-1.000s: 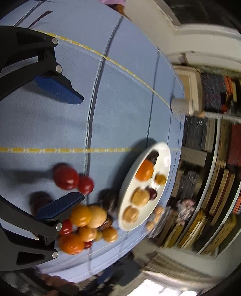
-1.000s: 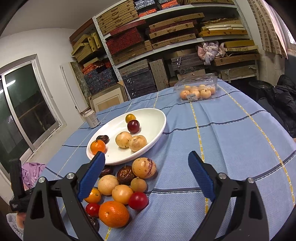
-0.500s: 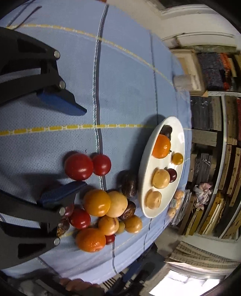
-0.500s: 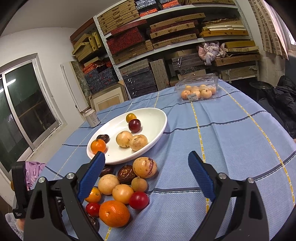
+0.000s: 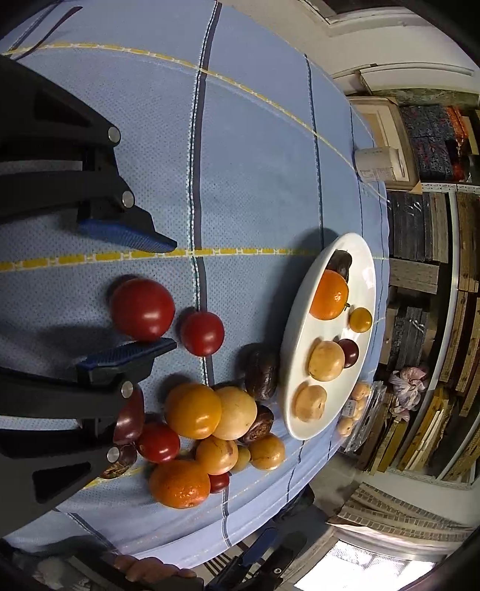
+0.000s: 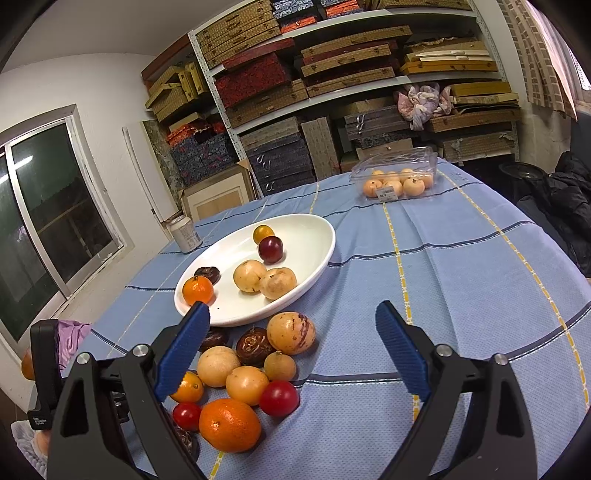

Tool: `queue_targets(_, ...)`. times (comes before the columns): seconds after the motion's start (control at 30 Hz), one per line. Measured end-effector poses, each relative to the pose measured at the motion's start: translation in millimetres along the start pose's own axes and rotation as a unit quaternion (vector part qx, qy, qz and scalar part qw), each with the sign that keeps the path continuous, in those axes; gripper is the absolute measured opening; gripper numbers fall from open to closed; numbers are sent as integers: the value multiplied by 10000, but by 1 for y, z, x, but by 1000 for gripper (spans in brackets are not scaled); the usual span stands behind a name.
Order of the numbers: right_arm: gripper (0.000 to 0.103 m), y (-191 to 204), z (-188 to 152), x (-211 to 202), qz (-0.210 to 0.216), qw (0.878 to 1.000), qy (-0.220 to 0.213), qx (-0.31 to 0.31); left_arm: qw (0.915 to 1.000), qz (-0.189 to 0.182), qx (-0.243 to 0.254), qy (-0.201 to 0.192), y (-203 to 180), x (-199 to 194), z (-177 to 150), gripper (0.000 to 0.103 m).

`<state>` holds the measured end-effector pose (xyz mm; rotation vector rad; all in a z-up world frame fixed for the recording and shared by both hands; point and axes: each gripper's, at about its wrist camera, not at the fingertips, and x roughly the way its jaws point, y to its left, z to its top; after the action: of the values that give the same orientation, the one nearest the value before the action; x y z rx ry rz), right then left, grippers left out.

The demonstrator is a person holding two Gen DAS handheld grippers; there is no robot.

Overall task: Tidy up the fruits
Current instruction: 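Move the left tool to a red tomato and close around it, then grasp the orange tangerine with the right tool while the left tool holds the tomato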

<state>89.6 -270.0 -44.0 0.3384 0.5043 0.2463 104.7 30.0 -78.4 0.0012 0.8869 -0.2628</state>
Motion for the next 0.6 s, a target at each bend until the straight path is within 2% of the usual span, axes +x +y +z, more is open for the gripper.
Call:
queue_targets(0.03,89,1,-1,1,7,10000,12,-18,10000,25,21,-4,-1,0,0,47)
queue_targets(0.1,89,2,-2,2,17,10000,34,-66,10000,-9,38,-3,-1,0,-1,32)
queue_targets(0.37,89,12,-5,2,217,9990,178,-337,9998,-126,-127,-74,5,-3,0,31)
queue_targets(0.4,86,14,-6,1,282,9986,215,-404,9996,-110,-208,-160,8,-6,1,31)
queue_targets(0.43,78,18,-8,1,386,9976,273,-506,9993,-73,-269,-242,11,-9,1,31)
queue_targets(0.53,61,38,-23,-3,638,9919,504,-977,9975,124,-519,-472,24,-17,3,31)
queue_targets(0.6,59,52,-36,-6,706,9863,636,-1350,9970,102,-596,-474,27,-19,3,31)
